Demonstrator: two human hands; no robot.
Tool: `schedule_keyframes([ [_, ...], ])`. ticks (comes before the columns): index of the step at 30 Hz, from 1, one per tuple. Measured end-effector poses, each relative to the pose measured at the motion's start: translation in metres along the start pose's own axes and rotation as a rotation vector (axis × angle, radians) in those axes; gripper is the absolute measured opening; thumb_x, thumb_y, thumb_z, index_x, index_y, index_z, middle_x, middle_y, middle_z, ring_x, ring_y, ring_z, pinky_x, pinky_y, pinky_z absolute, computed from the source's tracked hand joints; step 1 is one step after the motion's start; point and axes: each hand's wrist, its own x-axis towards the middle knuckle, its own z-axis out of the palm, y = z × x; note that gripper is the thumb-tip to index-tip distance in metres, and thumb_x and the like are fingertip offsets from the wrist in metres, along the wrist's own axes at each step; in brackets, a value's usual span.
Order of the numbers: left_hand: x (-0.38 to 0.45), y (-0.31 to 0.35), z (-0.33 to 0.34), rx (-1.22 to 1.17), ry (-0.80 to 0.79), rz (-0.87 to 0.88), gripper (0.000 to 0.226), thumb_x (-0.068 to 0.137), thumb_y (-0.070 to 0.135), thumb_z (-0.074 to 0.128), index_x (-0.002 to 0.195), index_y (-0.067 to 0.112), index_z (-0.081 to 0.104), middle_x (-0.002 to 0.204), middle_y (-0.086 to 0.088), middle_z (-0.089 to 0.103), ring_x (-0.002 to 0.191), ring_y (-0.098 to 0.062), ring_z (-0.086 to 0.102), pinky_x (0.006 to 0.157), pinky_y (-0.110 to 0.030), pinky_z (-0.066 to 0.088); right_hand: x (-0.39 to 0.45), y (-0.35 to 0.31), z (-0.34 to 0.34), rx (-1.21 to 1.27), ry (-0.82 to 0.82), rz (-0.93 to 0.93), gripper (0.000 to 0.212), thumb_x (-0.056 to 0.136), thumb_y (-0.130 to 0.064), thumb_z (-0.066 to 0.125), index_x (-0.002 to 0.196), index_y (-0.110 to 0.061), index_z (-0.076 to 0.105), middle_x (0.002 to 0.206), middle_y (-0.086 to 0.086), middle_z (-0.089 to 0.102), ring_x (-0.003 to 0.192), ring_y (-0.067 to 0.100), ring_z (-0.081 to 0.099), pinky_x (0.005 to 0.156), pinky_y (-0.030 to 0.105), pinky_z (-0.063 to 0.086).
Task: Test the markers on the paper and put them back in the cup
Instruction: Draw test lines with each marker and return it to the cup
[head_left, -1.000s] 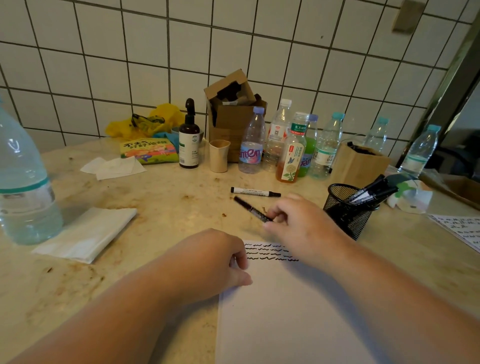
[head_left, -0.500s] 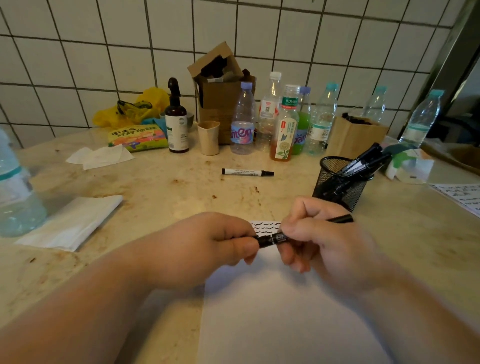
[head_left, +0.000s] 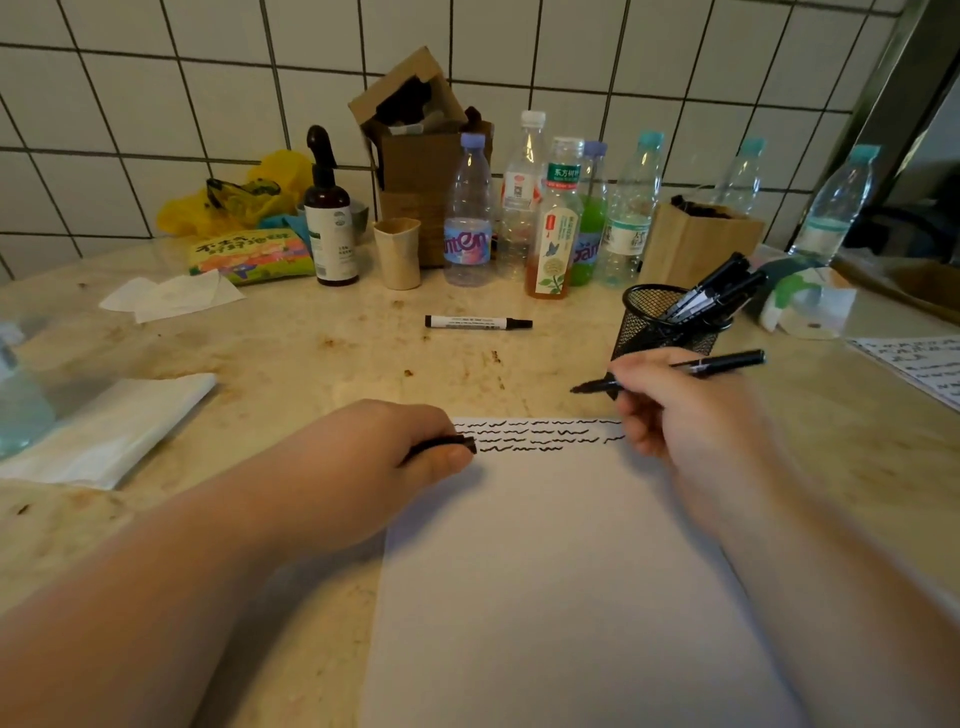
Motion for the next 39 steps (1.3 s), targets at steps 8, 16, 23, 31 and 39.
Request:
schedule_keyframes([
  [8, -0.001, -0.006, 0.0, 0.113, -0.011, -0.016, 0.037, 0.088, 0.064, 0.046, 0.099, 0.035, 0.066, 0.081, 0.014, 0.068, 0.072, -0.002, 0.06, 0.07, -0.027, 0.052, 0.008, 0.013, -0.001, -0.319, 0.038, 0.05, 0.024, 0.084, -0.028, 0.064, 0.072, -0.008, 0.066, 0.05, 0.001, 0.063, 0.043, 0.017, 0.054, 0.052, 0.033, 0.048],
  [16, -0.001, -0.006, 0.0, 0.123, 0.01, -0.016, 0.036, 0.089, 0.063, 0.048, 0.091, 0.032, 0.066, 0.071, 0.013, 0.065, 0.064, -0.003, 0.058, 0.056, -0.022, 0.044, 0.006, 0.019, 0.005, -0.324, -0.02, 0.045, 0.02, 0.088, -0.022, 0.062, 0.071, -0.013, 0.065, 0.054, 0.002, 0.065, 0.046, 0.017, 0.059, 0.053, 0.034, 0.052],
  [23, 0.001, -0.008, 0.001, 0.112, 0.014, -0.008, 0.034, 0.089, 0.061, 0.049, 0.092, 0.032, 0.067, 0.071, 0.012, 0.065, 0.065, -0.005, 0.058, 0.053, -0.02, 0.04, 0.007, 0.02, 0.004, -0.337, -0.022, 0.031, 0.019, 0.089, -0.025, 0.063, 0.074, -0.014, 0.067, 0.057, 0.003, 0.068, 0.048, 0.017, 0.063, 0.054, 0.033, 0.054],
  [31, -0.001, -0.007, 0.002, 0.104, 0.011, -0.02, 0.036, 0.088, 0.062, 0.049, 0.091, 0.031, 0.067, 0.071, 0.011, 0.066, 0.064, -0.004, 0.059, 0.054, -0.021, 0.043, 0.005, 0.016, 0.005, -0.369, -0.044, 0.008, 0.019, 0.091, -0.021, 0.062, 0.074, -0.014, 0.066, 0.057, 0.004, 0.068, 0.049, 0.017, 0.063, 0.053, 0.032, 0.055],
  [39, -0.001, -0.008, 0.003, 0.086, 0.012, -0.018, 0.033, 0.089, 0.062, 0.049, 0.087, 0.033, 0.066, 0.071, 0.013, 0.066, 0.065, -0.004, 0.059, 0.057, -0.024, 0.045, 0.006, 0.017, 0.003, -0.418, -0.02, 0.008, 0.019, 0.089, -0.025, 0.061, 0.075, -0.014, 0.068, 0.059, 0.004, 0.07, 0.051, 0.018, 0.066, 0.065, 0.042, 0.059],
])
